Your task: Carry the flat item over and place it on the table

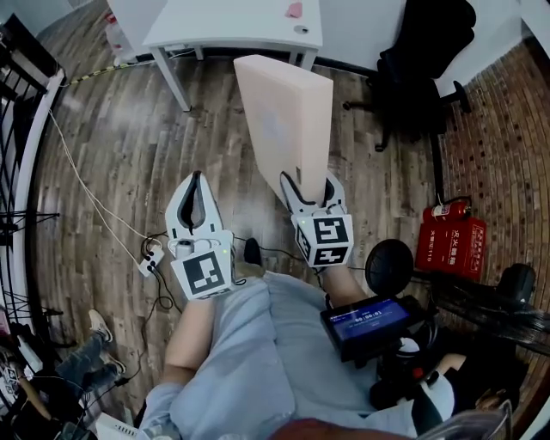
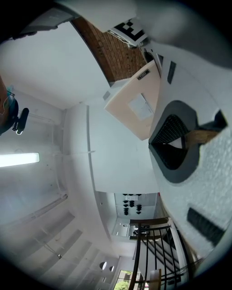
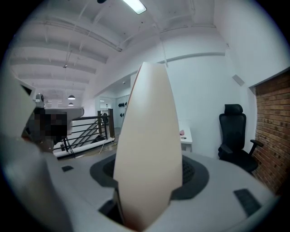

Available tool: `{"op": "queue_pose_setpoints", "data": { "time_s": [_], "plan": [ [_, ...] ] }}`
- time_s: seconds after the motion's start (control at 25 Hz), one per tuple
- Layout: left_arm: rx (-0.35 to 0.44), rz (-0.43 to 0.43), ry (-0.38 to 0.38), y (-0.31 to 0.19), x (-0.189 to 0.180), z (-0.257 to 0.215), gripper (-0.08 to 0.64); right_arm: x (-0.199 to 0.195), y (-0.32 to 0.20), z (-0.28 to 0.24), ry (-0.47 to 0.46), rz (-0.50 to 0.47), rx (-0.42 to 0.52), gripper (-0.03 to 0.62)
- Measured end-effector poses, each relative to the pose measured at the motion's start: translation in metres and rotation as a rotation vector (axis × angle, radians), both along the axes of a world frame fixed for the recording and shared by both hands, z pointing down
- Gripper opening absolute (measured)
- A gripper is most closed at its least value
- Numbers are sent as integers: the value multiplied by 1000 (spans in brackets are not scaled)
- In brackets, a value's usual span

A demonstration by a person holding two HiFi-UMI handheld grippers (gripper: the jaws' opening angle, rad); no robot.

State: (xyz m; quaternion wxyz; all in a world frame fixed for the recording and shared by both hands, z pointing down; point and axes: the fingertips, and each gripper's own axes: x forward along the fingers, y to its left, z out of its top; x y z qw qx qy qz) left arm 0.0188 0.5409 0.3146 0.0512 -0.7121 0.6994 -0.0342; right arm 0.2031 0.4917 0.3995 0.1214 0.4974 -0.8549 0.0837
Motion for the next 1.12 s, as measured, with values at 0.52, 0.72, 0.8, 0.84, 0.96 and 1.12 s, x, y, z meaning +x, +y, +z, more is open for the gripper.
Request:
{"op": "queue_pose_setpoints", "data": {
  "time_s": [0.52, 0.72, 0.8, 0.84, 0.96, 1.12],
  "plan": [
    [28, 30, -4, -86, -55, -7, 9, -50, -84, -28, -23, 49, 69, 276],
    [0, 49, 5, -107, -58, 10, 8, -55, -104, -14, -17, 60, 50, 276],
    [-15, 45, 2, -117, -61, 15, 8, -57, -113, -10, -18, 63, 37, 276],
    [-22, 46, -2, -122, -62, 17, 9, -58, -118, -9, -19, 64, 32, 276],
    [-40, 52, -9, -141, -64, 25, 9, -59, -137, -3, -20, 69, 21, 276],
    [-69, 61, -12, -175, -63, 36, 8, -56, -169, 9, -22, 75, -4, 276]
  ]
}}
